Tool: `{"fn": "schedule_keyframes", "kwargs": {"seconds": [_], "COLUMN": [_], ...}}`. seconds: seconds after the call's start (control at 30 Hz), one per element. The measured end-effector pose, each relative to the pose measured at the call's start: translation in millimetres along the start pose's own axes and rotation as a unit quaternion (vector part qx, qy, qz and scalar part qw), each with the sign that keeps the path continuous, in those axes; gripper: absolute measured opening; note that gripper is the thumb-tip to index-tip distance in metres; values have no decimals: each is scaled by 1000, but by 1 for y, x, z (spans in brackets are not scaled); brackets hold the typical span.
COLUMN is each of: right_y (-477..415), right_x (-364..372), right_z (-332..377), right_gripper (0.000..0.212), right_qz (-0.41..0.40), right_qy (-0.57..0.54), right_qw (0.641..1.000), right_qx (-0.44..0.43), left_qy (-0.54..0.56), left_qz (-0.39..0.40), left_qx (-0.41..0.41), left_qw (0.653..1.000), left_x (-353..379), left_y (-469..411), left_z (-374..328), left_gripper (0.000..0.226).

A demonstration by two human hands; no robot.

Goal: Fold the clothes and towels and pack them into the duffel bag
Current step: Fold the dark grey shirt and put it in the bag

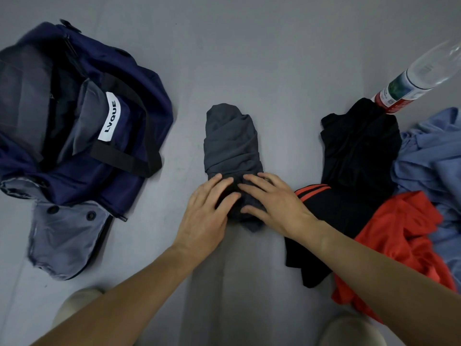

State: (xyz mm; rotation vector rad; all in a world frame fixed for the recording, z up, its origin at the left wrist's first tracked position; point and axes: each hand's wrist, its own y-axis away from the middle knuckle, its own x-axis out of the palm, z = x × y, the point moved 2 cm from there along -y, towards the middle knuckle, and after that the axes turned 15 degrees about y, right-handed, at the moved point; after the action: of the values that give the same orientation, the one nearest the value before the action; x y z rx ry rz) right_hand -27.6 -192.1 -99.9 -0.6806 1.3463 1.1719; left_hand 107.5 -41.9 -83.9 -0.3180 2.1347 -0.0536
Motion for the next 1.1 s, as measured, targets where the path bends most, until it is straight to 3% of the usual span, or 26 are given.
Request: {"fn": "schedule_keyframes", "kwargs": {"seconds": [0.13, 0.2, 0.3, 0.4, 0.5, 0.6, 0.87, 0.97, 1.1], "right_y": [-1, 3, 7, 15, 23, 22, 11, 14, 23], "right_x": [-10, -11, 4, 13, 14, 16, 10, 0, -15], "right_z": [-4, -2, -2, -7, -8, -10, -4, 0, -2], "right_gripper": [48, 46, 48, 57, 83, 98, 86, 69, 41], "right_qz": [-54, -107, -130, -68, 27, 40, -88, -113, 8], "right_qy": [-84, -36, 74, 78, 74, 99, 84, -8, -241], "right_qw": [994, 992, 988, 992, 995, 992, 992, 993, 965], "right_qx": [49, 61, -34, -67, -68, -72, -39, -21, 108], "left_qy": [-9, -10, 2, -10, -1, 27, 157, 185, 228], "left_qz": [81, 110, 158, 212, 187, 148, 67, 45, 52], "left_qx": [-32, -47, -61, -57, -47, -43, -124, -151, -262], "left_qw": [996, 993, 986, 976, 981, 988, 977, 970, 936], "left_x": [12, 14, 15, 16, 15, 14, 0, -8, -12], "left_y": [6, 7, 7, 8, 7, 3, -5, -5, -2], "left_z": [14, 22, 26, 32, 37, 35, 23, 14, 11], "left_gripper": [54, 53, 62, 85, 80, 72, 51, 34, 23]}}
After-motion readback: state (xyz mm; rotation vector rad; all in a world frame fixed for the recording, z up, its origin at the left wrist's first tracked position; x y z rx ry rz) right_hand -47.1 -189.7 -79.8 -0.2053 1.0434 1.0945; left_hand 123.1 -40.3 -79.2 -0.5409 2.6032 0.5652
